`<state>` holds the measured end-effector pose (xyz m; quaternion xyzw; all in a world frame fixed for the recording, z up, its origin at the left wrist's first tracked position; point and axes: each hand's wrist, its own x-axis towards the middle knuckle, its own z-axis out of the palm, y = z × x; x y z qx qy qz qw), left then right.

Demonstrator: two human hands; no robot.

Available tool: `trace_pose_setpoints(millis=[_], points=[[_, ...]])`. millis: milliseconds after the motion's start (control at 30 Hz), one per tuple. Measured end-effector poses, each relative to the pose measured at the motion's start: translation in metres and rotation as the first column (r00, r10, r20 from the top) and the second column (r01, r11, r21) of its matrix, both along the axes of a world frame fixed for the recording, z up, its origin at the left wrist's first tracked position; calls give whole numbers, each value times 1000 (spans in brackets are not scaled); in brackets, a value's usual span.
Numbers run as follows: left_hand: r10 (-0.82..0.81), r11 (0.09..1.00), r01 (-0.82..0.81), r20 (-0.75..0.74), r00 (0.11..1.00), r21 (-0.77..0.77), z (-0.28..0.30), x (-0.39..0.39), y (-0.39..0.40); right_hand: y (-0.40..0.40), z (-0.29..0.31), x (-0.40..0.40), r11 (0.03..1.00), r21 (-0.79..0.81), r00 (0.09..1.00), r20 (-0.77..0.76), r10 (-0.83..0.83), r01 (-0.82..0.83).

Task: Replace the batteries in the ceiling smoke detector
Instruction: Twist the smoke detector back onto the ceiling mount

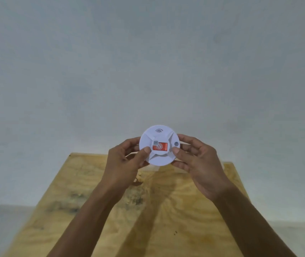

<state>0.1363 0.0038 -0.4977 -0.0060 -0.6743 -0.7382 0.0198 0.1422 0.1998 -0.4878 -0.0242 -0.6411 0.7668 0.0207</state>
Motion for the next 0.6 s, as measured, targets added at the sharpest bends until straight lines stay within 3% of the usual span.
trace_pose_setpoints(millis=[333, 600], points=[[-17, 1000, 18, -82, 996, 11, 156, -5, 8, 11, 152, -7, 999, 36, 998, -64, -5, 7], [-37, 999, 38, -238, 971, 0, 293, -16, 12, 15, 284, -14, 996, 52, 970, -238, -57, 71]])
